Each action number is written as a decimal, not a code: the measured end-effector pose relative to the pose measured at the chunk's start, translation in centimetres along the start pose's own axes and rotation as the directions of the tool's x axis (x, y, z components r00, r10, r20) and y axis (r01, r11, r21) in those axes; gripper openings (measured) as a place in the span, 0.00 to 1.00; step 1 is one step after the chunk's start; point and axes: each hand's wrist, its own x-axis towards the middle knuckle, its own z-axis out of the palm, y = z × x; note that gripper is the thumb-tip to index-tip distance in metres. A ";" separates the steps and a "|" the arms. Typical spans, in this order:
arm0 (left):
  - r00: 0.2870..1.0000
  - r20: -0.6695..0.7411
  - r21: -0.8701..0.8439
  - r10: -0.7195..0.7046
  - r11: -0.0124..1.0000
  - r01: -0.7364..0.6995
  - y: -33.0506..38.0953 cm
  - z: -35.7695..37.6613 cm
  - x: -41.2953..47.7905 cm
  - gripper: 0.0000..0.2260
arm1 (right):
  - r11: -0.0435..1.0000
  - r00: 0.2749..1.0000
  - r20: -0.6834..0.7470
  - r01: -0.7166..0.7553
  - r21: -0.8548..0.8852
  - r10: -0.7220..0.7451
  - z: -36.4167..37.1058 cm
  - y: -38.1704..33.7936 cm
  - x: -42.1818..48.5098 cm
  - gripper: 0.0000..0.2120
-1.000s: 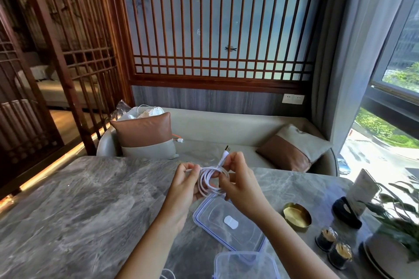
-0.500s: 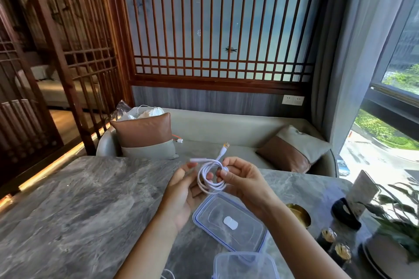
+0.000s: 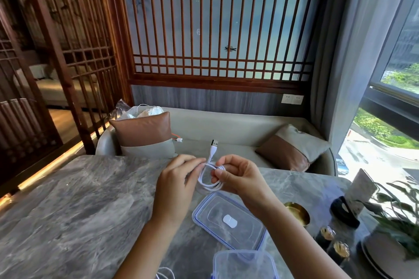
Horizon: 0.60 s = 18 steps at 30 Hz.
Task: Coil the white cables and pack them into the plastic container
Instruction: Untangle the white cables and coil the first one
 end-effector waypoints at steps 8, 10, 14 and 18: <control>0.793 0.454 -0.507 -0.406 0.614 0.605 0.6 0.8 -0.2 0.17 | 0.994 0.997 0.072 -0.048 0.098 0.041 -0.9 0.1 -0.2 0.06; 0.733 0.422 -0.579 -0.534 0.463 0.671 0.8 1.2 -0.4 0.19 | 0.997 0.996 0.091 -0.017 0.081 0.009 -0.9 0.2 -0.2 0.06; 0.584 0.636 -0.578 -0.504 0.189 0.793 0.3 1.5 -1.2 0.16 | 1.000 0.993 0.121 -0.006 0.020 0.004 -0.9 0.0 -0.1 0.07; 0.604 0.624 -0.587 -0.496 0.211 0.781 -0.2 1.7 -1.7 0.09 | 0.990 0.994 0.112 0.021 -0.142 -0.005 -1.0 0.2 -0.2 0.08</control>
